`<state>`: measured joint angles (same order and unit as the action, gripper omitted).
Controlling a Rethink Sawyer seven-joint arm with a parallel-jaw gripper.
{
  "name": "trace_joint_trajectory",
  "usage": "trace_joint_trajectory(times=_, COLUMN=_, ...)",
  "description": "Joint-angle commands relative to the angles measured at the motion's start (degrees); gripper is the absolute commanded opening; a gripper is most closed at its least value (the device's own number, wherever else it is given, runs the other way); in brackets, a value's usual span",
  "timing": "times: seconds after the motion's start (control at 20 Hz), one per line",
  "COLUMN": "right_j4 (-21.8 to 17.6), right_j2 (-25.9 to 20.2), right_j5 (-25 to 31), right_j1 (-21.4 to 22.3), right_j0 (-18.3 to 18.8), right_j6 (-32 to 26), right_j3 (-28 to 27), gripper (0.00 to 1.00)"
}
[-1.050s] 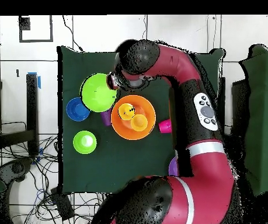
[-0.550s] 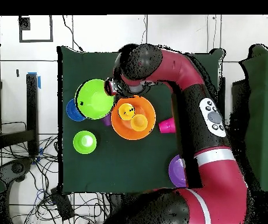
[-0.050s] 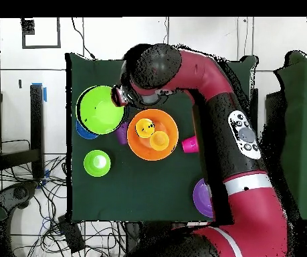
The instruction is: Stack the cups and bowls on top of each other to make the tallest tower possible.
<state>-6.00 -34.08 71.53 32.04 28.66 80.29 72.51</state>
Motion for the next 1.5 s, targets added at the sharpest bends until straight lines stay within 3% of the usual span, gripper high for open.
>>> trace_joint_trajectory(times=0.05, right_j4=-0.8, right_j2=-4.6, right_j5=5.9, right_j1=-3.3, right_j0=2.8, right_j6=-12.5, right_j3=2.1, gripper=0.00)
trace_joint_trajectory(times=0.7, right_j4=-1.5, right_j2=-9.3, right_j5=12.1, right_j1=-7.5, right_j0=5.9, right_j6=-15.0, right_j3=-0.2, gripper=0.00)
trace_joint_trajectory(times=1.5, right_j4=-7.0, right_j2=-10.9, right_j5=15.7, right_j1=-10.1, right_j0=8.4, right_j6=-18.2, right_j3=-4.0, gripper=0.00)
